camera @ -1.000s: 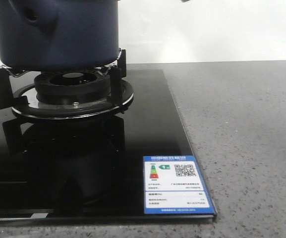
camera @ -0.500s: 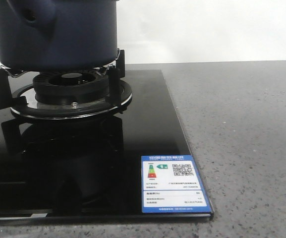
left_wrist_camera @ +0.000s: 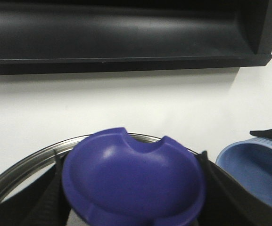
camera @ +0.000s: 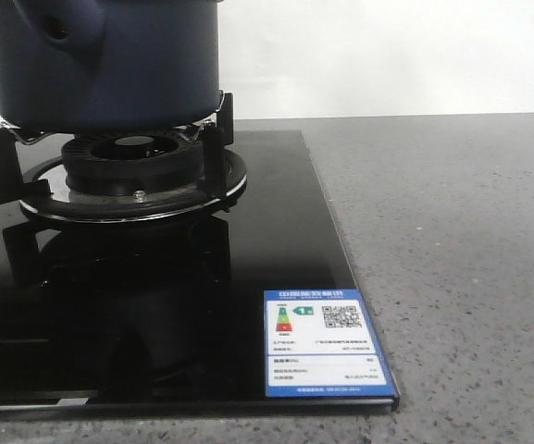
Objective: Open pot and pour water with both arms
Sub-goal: 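Tilt the cup over the open pot with the right gripper to pour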
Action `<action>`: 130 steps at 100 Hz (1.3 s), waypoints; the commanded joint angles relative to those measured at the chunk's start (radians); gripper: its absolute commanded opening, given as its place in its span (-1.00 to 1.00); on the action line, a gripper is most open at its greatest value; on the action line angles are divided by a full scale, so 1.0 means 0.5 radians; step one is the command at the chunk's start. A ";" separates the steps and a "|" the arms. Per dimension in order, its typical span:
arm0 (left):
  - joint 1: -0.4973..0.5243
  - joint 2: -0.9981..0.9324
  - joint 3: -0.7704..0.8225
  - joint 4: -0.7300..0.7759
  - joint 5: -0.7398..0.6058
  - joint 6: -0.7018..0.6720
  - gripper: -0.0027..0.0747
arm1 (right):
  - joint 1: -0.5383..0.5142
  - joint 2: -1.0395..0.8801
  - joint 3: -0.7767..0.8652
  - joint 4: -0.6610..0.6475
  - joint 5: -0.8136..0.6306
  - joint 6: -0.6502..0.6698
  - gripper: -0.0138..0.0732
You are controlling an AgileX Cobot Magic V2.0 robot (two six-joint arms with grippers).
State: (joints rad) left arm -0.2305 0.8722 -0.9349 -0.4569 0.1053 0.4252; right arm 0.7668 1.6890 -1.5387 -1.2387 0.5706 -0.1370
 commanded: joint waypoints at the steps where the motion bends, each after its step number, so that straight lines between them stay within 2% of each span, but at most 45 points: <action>1: 0.007 -0.035 -0.073 -0.002 -0.188 -0.003 0.03 | 0.004 -0.094 -0.082 -0.233 -0.059 -0.009 0.05; 57: 0.007 -0.035 -0.073 -0.002 -0.184 -0.003 0.03 | 0.004 -0.094 -0.082 -0.652 -0.071 -0.009 0.05; 130: 0.007 -0.035 -0.073 -0.002 -0.184 -0.003 0.03 | 0.004 -0.094 -0.082 -0.659 -0.121 -0.009 0.05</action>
State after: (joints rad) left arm -0.2305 0.8722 -0.9349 -0.4563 0.1089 0.4252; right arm 0.7668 1.6890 -1.5427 -1.5150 0.5077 -0.1370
